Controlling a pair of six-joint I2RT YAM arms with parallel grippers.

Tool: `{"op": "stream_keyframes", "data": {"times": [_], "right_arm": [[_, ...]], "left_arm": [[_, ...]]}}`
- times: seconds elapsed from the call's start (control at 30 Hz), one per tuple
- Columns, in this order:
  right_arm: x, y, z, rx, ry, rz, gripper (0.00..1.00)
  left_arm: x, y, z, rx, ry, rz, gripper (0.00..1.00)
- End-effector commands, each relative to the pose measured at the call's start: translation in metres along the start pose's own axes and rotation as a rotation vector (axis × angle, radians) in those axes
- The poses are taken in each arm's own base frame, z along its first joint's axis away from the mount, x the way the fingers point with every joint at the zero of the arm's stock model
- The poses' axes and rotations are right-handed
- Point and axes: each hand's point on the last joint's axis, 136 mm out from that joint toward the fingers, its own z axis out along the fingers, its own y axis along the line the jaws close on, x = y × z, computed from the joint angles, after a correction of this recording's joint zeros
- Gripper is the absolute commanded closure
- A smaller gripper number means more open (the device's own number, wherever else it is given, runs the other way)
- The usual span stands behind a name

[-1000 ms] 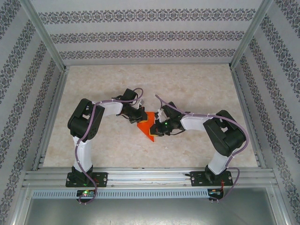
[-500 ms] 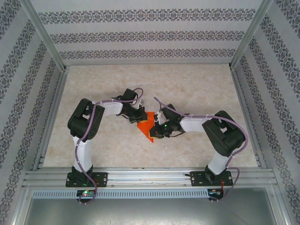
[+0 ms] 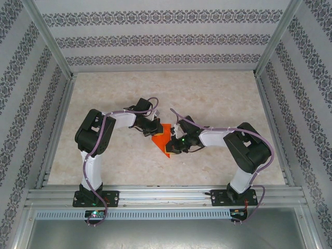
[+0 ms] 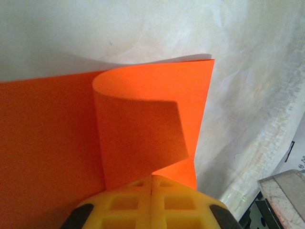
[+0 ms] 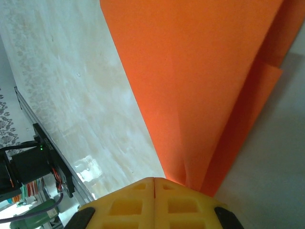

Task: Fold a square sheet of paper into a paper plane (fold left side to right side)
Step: Fourth fold the wing at the center of the table.

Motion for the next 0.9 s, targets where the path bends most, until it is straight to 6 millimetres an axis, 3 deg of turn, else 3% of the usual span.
{"op": "stream_keyframes", "data": {"times": [0.0, 0.87], "right_arm": [[0.0133, -0.0145, 0.0049, 0.047, 0.035, 0.031, 1.0], [0.0198, -0.0207, 0.0106, 0.072, 0.055, 0.033, 1.0]], "left_arm": [[0.0237, 0.0518, 0.0143, -0.179, 0.067, -0.085, 1.0], [0.0248, 0.0532, 0.0149, -0.181, 0.07, -0.088, 1.0]]}}
